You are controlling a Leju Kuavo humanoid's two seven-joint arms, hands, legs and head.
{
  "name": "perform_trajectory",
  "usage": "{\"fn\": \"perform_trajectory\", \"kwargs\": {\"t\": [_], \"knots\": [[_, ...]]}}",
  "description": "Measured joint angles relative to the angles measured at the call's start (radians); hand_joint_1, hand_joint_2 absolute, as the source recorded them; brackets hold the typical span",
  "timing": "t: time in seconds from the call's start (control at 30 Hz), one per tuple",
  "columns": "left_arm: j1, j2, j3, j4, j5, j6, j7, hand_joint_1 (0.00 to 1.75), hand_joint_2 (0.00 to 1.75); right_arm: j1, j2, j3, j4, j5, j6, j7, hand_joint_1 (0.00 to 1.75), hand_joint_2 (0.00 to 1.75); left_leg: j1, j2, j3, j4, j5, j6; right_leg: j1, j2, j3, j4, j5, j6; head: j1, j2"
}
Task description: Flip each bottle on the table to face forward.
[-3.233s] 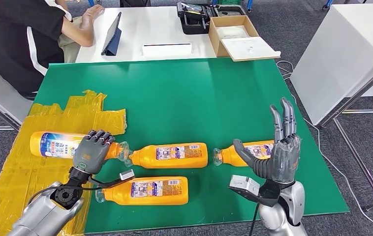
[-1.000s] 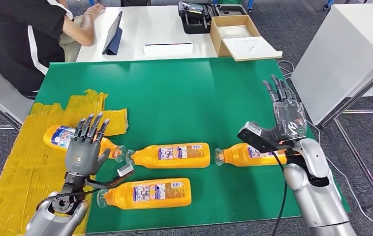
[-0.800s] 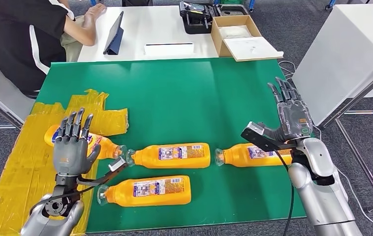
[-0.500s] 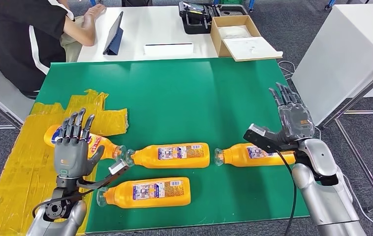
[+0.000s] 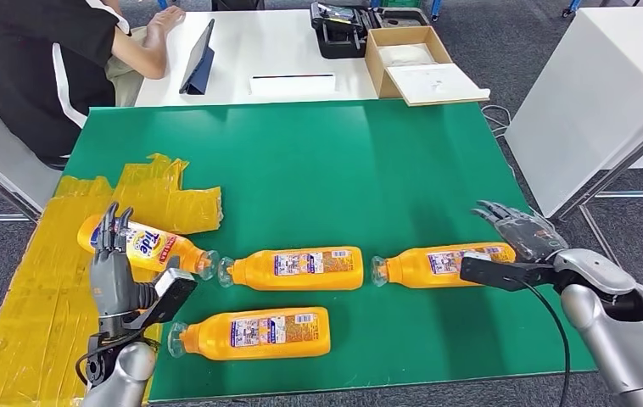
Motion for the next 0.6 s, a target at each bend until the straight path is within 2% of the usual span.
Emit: {"fn": "perform_trajectory", "kwargs": {"t": [0.13, 0.23, 0.6], "knots": [[-0.012, 0.000, -0.014, 0.022, 0.028, 0.000, 0.002, 0.00, 1.75, 0.001, -0.063, 0.020, 0.000, -0.040, 0.045, -0.020, 0.00, 1.75, 0.000, 0.000, -0.001, 0.000, 0.000, 0.000, 0.000, 0.000, 0.000, 0.000, 0.000, 0.000, 0.000, 0.000], [-0.021, 0.000, -0.016, 0.033, 0.037, 0.000, 0.001, 0.00, 1.75, -0.007, -0.084, 0.031, 0.004, -0.045, 0.049, -0.022, 0.00, 1.75, 0.000, 0.001, -0.001, 0.000, 0.000, 0.000, -0.001, 0.000, 0.000, 0.000, 0.000, 0.000, 0.000, 0.000], [-0.036, -0.003, -0.018, 0.057, 0.046, 0.000, 0.000, 0.00, 1.75, -0.038, -0.096, 0.088, 0.047, 0.005, 0.023, -0.010, 0.00, 1.75, 0.001, 0.001, 0.000, 0.000, 0.000, 0.000, 0.000, 0.000, 0.000, 0.000, 0.000, 0.000, 0.000, 0.000]]}}
